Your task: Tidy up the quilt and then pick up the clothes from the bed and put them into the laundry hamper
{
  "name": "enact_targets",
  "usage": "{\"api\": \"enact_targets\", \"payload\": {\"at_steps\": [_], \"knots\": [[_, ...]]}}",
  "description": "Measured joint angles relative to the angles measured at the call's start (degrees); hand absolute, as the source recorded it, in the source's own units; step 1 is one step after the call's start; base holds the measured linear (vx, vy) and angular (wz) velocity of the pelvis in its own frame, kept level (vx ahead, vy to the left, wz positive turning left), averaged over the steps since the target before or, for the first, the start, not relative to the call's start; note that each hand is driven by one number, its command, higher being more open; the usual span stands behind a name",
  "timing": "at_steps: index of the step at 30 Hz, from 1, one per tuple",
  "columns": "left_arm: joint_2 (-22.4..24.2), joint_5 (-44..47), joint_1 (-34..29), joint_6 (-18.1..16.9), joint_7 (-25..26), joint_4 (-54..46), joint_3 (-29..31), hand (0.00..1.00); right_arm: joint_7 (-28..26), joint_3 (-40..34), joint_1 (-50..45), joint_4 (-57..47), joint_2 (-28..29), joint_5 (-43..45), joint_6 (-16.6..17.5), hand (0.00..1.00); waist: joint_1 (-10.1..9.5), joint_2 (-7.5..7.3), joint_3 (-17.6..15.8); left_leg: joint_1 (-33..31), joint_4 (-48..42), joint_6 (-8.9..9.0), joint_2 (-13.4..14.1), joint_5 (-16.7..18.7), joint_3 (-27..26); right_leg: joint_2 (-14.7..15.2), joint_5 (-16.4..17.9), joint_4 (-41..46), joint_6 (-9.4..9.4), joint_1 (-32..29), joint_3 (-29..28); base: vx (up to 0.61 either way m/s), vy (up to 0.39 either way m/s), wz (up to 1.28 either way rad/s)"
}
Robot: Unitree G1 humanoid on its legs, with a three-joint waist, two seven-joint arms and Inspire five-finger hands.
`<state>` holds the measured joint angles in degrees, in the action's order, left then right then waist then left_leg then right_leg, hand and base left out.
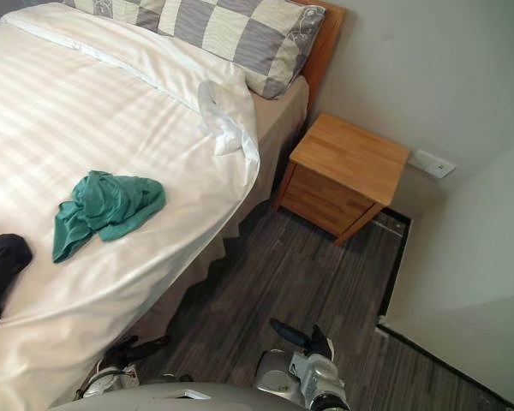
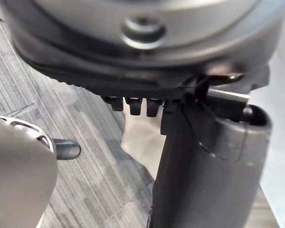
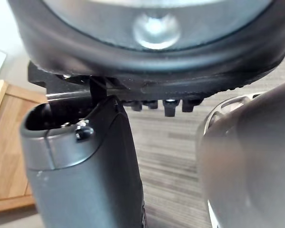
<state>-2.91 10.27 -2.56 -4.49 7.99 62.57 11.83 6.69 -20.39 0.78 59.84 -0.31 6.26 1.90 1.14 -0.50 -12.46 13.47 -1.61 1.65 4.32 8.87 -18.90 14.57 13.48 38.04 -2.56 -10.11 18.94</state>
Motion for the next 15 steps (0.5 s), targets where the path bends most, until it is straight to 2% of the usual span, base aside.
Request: {"api": "enact_targets", "payload": {"at_steps": [2, 3, 4, 5, 6, 8, 10, 12, 13, 14, 15], "knots": [[-0.01, -0.88, 0.0, 0.0, -0.05, 0.01, -0.53, 1.0, -0.02, -0.7, -0.03, -0.01, 0.11, 2.51, -0.03, 1.0, 0.88, -0.04, 0.01, 1.07, 0.01, 1.82, 1.32, 0.93, -1.24, -1.08, -1.95, -11.2, -1.18, -0.8, 0.15, 0.24, -0.23, -0.32], [-0.14, -1.83, 0.4, 0.01, -0.01, 0.0, -0.97, 1.0, -0.06, -1.32, -0.24, -0.02, 0.22, 3.73, -0.12, 1.0, 0.95, -0.14, -0.05, 2.21, 0.0, 3.64, 2.05, 1.96, -2.78, -1.86, -6.85, -18.76, -1.07, -1.19, 0.13, 0.22, -0.23, -0.52], [-0.31, -2.03, 0.32, 0.0, 0.01, 0.01, -1.79, 1.0, 0.0, -1.64, -0.54, 0.01, 0.25, 4.24, -0.17, 1.0, 1.28, -0.06, 0.01, 3.51, 0.14, 4.91, 2.9, 2.4, -3.84, -2.79, -13.56, -20.81, -1.37, -0.57, 0.23, 0.32, -0.311, -0.74], [0.21, -2.62, 0.58, 0.02, 0.04, 0.41, -2.53, 1.0, -0.08, -1.76, -0.44, 0.14, -0.05, 4.65, -0.33, 1.0, 1.53, 1.48, 0.08, 4.69, 0.26, 6.51, 5.23, 2.62, -5.59, -5.69, -13.59, -21.16, -0.98, -0.2, 0.37, 0.33, -0.298, -0.89], [0.3, -4.28, 0.41, 0.02, -0.12, 0.72, -3.29, 1.0, -0.13, -1.83, -0.31, -0.13, -0.23, 4.88, 0.12, 1.0, 2.1, 2.47, 0.02, 5.4, 0.33, 7.67, 6.66, 2.05, -8.19, -7.62, -12.63, -19.53, 0.31, -1.03, 0.03, 0.35, -0.323, -0.98], [1.39, -4.69, 2.49, 0.09, -0.25, 1.38, -4.69, 1.0, 0.02, -2.22, 0.01, -0.63, -0.5, 5.43, 0.03, 1.0, 3.18, 3.02, -0.39, 6.69, 0.68, 10.95, 7.86, -0.19, -11.29, -9.48, -10.45, -16.12, 1.99, -3.22, -0.3, 0.24, -0.23, -0.89], [2.6, -6.37, 3.34, -0.2, -0.7, 0.75, -4.76, 1.0, -0.02, -2.66, -0.14, -0.64, -0.5, 5.45, -0.31, 1.0, 4.15, 3.05, -0.34, 7.96, 0.25, 12.03, 8.44, -2.79, -11.52, -11.5, -9.38, -16.62, 2.97, -2.34, -0.8, 0.2, -0.175, -0.65], [3.61, -6.49, 3.28, -0.68, -1.14, -0.12, -4.38, 1.0, -0.02, -2.73, -1.02, -0.68, -0.51, 5.52, -0.35, 1.0, 3.81, 2.44, -0.14, 5.89, -10.74, 12.08, 11.31, -3.18, -10.1, -13.92, -7.8, -20.31, 3.4, 0.55, -2.51, 0.2, -0.195, -0.72], [3.83, -6.45, 2.87, -0.67, -1.14, -0.53, -4.0, 1.0, -0.02, -2.47, -1.51, -0.93, -0.54, 5.46, -0.34, 1.0, 3.79, 2.3, -0.1, 2.48, -20.28, 11.08, 13.47, -3.86, -7.56, -14.8, -7.31, -22.31, 3.95, 2.42, -2.99, 0.15, -0.177, -0.59], [3.79, -6.32, 2.73, -0.38, -1.17, -1.72, -3.94, 1.0, 0.04, -1.86, -1.89, -1.2, -0.64, 5.29, -0.3, 1.0, 3.72, 2.28, -0.22, -1.65, -30.38, 7.14, 15.49, -6.55, -3.71, -15.78, -7.07, -24.44, 4.37, 4.74, -3.6, 0.2, -0.197, -0.59], [3.82, -6.13, 2.2, -0.71, -1.14, -2.66, -3.92, 1.0, 0.06, -0.41, -2.07, -1.08, -1.53, 4.93, -0.36, 1.0, 3.45, 2.47, -0.51, -6.03, -39.23, 4.28, 16.2, -6.98, 1.16, -16.75, -7.06, -26.07, 4.65, 6.7, -4.9, 0.25, -0.15, -0.8]]}}
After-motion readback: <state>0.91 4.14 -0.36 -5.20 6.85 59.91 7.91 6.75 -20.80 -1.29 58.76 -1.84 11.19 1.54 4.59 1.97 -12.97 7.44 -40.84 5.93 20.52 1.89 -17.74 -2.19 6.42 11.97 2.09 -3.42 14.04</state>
